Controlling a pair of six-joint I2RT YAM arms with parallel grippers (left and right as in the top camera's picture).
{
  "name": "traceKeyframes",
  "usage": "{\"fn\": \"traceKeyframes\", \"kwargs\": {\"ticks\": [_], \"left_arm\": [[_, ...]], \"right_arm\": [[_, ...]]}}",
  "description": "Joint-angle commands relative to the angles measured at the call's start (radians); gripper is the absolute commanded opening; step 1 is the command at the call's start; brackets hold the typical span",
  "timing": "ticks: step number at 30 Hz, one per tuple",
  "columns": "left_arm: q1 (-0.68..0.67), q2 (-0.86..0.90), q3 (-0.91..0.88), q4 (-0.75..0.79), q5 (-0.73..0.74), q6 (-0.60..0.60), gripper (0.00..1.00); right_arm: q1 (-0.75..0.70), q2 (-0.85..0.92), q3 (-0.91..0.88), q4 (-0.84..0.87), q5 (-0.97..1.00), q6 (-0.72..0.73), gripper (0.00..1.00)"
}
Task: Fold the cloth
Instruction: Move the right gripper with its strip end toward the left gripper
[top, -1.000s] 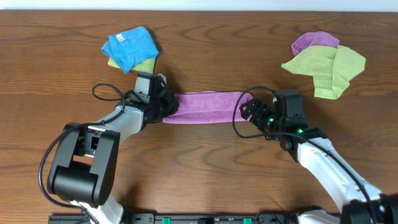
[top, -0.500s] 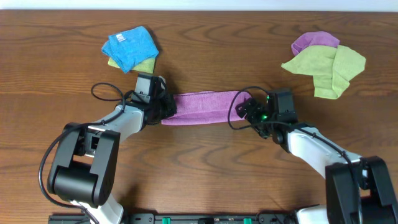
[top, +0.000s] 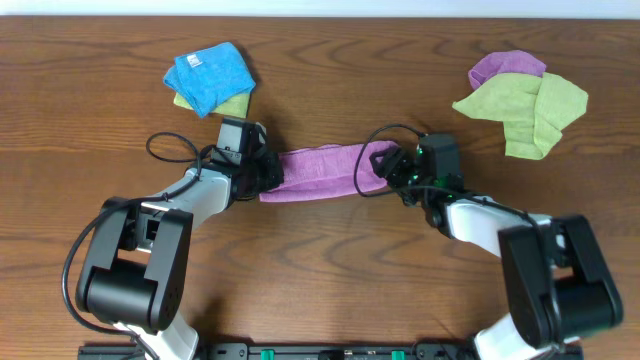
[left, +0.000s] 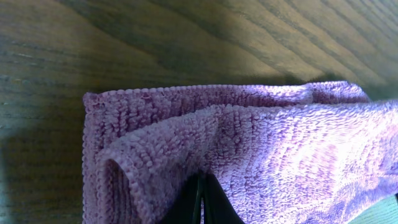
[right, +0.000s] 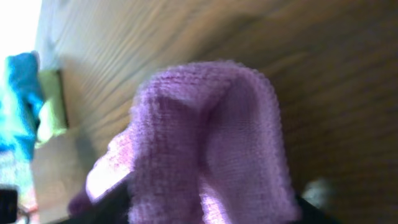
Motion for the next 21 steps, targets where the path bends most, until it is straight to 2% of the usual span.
{"fn": "traceKeyframes", "kwargs": {"ticks": [1,3,5,10,21], "left_arm": [[-0.003,0.013,0.003,-0.025,-0.025,0.014,0.05],[-0.003,0.013,0.003,-0.027,-0.021,0.014,0.06],[-0.003,0.013,0.003,-0.027,-0.019,0.014,0.05],[-0.002,0.013,0.003,-0.027,-0.018,0.013,0.06],[-0.002,0.013,0.043,-0.027,-0.019,0.01,0.05]], "right_arm": [[0.013,0.064,-0.026,0.013,0.03,-0.012,0.37],[0.013,0.062,-0.026,0.058,0.029,-0.068,0.15],[0.012,0.055,-0.026,0.106,0.02,-0.094,0.01],[0.014,-0.011,-0.022,0.149,-0.002,-0.124,0.01],[0.08,-0.2,-0.019,0.127,-0.029,-0.16,0.01]]}}
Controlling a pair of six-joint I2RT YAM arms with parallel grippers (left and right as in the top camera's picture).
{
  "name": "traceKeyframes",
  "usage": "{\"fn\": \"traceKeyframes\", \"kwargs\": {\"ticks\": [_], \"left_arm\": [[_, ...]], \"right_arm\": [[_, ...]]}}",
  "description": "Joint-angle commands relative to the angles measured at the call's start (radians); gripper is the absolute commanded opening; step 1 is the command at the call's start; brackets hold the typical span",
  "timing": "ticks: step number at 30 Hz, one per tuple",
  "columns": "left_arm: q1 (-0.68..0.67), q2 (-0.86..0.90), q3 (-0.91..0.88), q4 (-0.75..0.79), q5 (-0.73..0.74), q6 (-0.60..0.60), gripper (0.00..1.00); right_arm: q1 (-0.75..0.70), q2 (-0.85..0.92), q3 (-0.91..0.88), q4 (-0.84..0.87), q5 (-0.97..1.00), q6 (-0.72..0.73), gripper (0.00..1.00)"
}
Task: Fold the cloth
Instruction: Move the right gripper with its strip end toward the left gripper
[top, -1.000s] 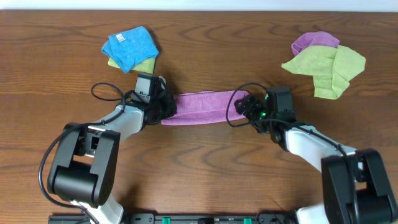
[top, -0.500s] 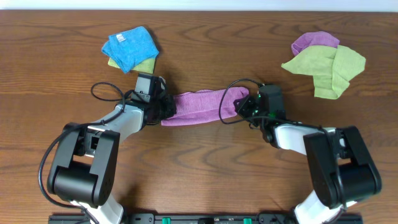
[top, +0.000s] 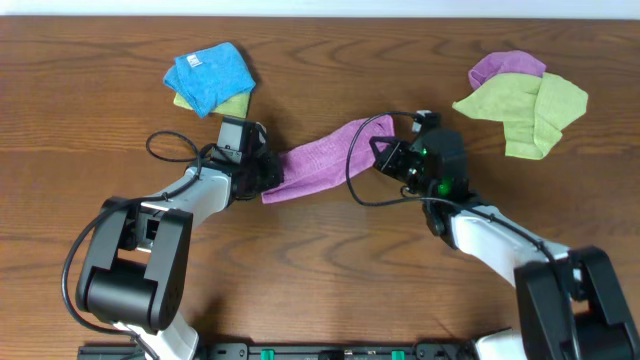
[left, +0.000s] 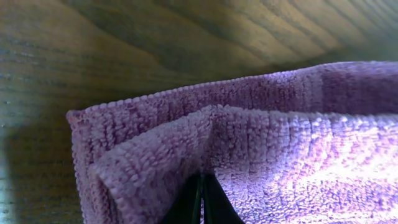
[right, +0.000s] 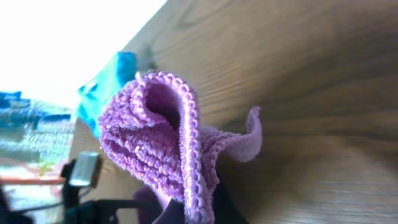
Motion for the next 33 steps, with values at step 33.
{"fn": "traceKeyframes", "kwargs": {"ticks": [33], "left_arm": [[0.01,-0.001,0.071,-0.055,-0.014,0.011,0.05]], "right_arm": [[0.343,0.191,0.277,-0.171,0.01,-0.167,0.02]]}}
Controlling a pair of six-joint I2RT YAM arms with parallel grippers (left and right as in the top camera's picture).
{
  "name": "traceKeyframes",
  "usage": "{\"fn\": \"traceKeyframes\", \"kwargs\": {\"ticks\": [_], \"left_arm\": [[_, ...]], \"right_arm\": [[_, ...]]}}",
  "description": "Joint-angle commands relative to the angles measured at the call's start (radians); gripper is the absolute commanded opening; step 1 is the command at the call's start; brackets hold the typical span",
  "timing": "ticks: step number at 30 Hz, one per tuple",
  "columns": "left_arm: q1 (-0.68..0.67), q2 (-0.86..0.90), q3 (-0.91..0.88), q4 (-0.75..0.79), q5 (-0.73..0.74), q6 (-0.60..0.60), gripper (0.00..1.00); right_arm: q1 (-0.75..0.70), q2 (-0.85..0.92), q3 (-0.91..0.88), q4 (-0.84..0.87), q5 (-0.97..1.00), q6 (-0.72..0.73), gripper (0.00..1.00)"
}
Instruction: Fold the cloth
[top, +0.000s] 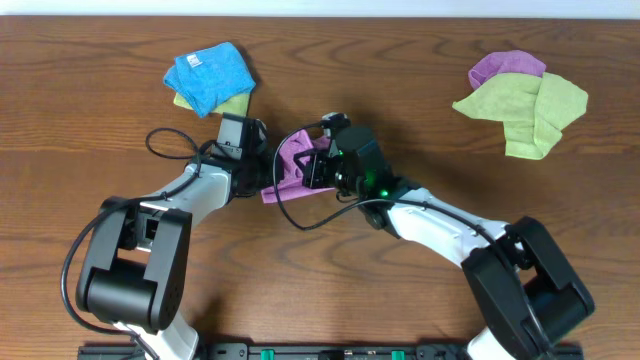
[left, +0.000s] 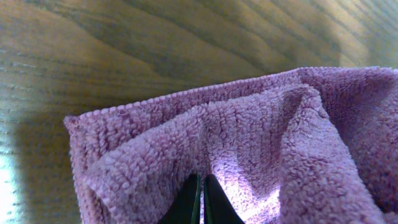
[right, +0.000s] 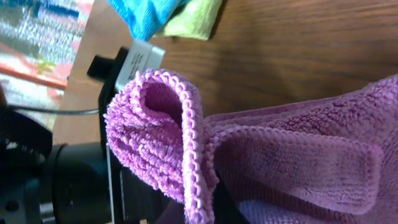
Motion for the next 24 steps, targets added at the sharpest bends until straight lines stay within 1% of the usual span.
{"fn": "traceKeyframes", "kwargs": {"ticks": [1,8,18,20,21,23,24], "left_arm": [[0.014,-0.006,0.051,-0.03,-0.013,0.014,0.06],[0.078,-0.089,0.085,-0.096,-0.023,0.06,0.05],[0.179,-0.217,0.086,-0.141,-0.027,0.083,0.06],[0.187,-0.232,0.086,-0.149,-0.026,0.093,0.06],[0.189,-0.238,0.086,-0.152,-0.027,0.095,0.05],[0.189,-0.244,0.086,-0.154,-0.027,0.1,0.05],[0.189,-0.246,0.086,-0.154,-0.026,0.1,0.06]], "right_arm": [[0.023,0.007,0.02,-0.019,-0.003,-0.047,0.02],[0.051,0.014,0.02,-0.07,0.018,-0.092,0.02],[0.082,0.082,0.028,-0.055,0.03,-0.098,0.05],[0.092,0.101,0.045,-0.053,0.03,-0.098,0.08],[0.097,0.111,0.055,-0.051,0.029,-0.098,0.12],[0.109,0.119,0.074,-0.05,0.014,-0.099,0.24],[0.114,0.119,0.084,-0.05,-0.001,-0.102,0.26]]}}
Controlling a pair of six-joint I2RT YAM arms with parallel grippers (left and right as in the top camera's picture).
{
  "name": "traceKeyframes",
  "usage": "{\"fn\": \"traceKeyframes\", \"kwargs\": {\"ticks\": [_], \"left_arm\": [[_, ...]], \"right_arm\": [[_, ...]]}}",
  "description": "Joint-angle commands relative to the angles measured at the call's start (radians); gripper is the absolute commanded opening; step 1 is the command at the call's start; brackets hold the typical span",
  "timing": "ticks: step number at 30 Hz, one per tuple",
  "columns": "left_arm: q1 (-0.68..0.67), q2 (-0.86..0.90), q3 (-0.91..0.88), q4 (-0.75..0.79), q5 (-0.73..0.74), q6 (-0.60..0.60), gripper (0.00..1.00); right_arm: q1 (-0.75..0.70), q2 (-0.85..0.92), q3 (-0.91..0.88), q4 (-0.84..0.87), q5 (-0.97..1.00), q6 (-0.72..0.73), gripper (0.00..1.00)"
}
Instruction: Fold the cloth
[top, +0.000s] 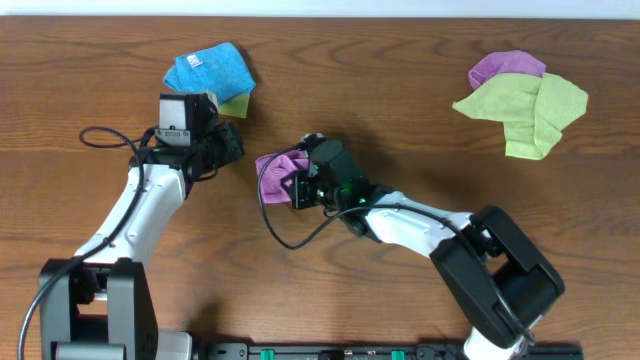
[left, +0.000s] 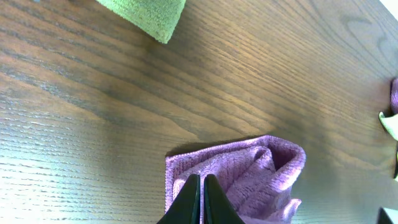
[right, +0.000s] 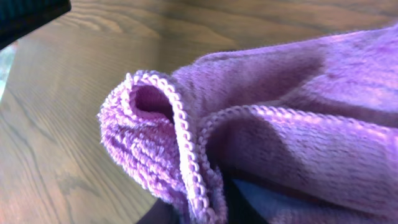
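The purple cloth lies bunched and doubled over at the table's middle. My right gripper is shut on its looped, hemmed edge, which fills the right wrist view, and presses it down toward the wood. My left gripper is a short way to the cloth's left, apart from it. In the left wrist view its fingers are shut with nothing between them, and the purple cloth lies on the table beyond the tips.
A blue cloth lies on a green one at the back left; that green cloth's corner shows in the left wrist view. A green cloth over another purple one lies at the back right. Cables trail from both wrists.
My left gripper has let go of the cloth's left end and now sits back to the left, clear of it. The right gripper, still holding its end, is lower and further left over the doubled cloth.
The cloth lay stretched in a long strip, each gripper shut on one end. My right gripper then held its end up off the table, then over beside the left end. Now the left gripper has released and the cloth sits doubled over under the right gripper.
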Motion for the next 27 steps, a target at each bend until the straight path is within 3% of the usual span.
{"fn": "traceKeyframes", "kwargs": {"ticks": [1,10,27], "left_arm": [[0.005,-0.021,0.024,-0.006,-0.007,0.026,0.05],[0.014,-0.022,0.028,-0.006,-0.008,0.026,0.06],[0.082,-0.056,0.033,-0.015,-0.008,0.026,0.08]], "right_arm": [[0.03,0.008,0.055,0.006,-0.037,-0.028,0.3],[0.052,0.008,0.105,0.005,-0.142,-0.057,0.45],[-0.012,0.001,0.17,0.011,-0.122,-0.067,0.5]]}}
